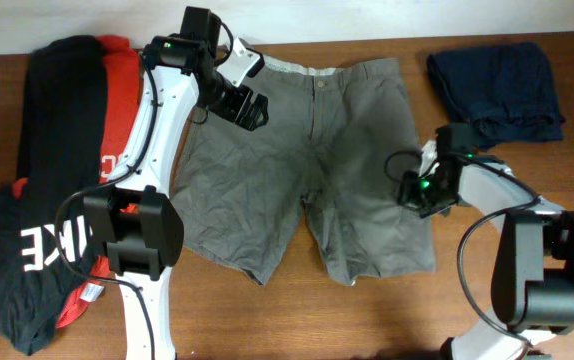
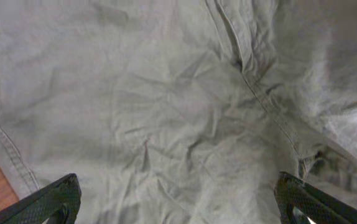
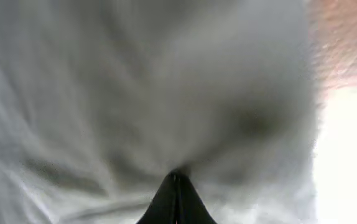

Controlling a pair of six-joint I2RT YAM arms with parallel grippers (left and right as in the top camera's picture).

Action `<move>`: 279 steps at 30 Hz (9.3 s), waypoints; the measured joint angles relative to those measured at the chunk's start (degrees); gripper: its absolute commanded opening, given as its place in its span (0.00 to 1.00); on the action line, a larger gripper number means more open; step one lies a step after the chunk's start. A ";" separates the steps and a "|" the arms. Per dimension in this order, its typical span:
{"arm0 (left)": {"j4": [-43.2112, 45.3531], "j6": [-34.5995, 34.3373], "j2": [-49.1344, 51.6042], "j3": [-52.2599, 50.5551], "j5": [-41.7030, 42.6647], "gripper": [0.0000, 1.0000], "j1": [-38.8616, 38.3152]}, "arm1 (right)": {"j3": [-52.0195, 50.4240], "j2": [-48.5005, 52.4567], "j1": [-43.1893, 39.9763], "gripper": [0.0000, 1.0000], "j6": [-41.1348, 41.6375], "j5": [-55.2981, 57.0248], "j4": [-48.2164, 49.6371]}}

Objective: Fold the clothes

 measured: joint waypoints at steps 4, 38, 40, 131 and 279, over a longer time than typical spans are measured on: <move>3.48 0.00 0.00 0.00 0.00 0.99 0.00 | 1.09 3.43 -4.00 0.04 1.44 -1.84 12.22; 32.70 -2.62 16.09 0.00 -15.74 0.54 5.42 | 55.15 13.03 6.34 0.52 -15.15 -1.27 -40.48; 31.95 -2.93 16.98 0.00 -15.69 0.38 5.55 | 55.15 13.00 7.67 0.49 -15.15 -1.27 -40.48; -16.57 -6.78 24.35 35.41 -13.99 0.80 9.68 | 44.15 15.96 10.51 0.49 -12.90 8.13 -32.04; -23.69 -12.70 -3.96 19.54 -13.81 0.87 14.67 | 43.95 13.40 1.97 0.55 -7.80 4.11 -29.90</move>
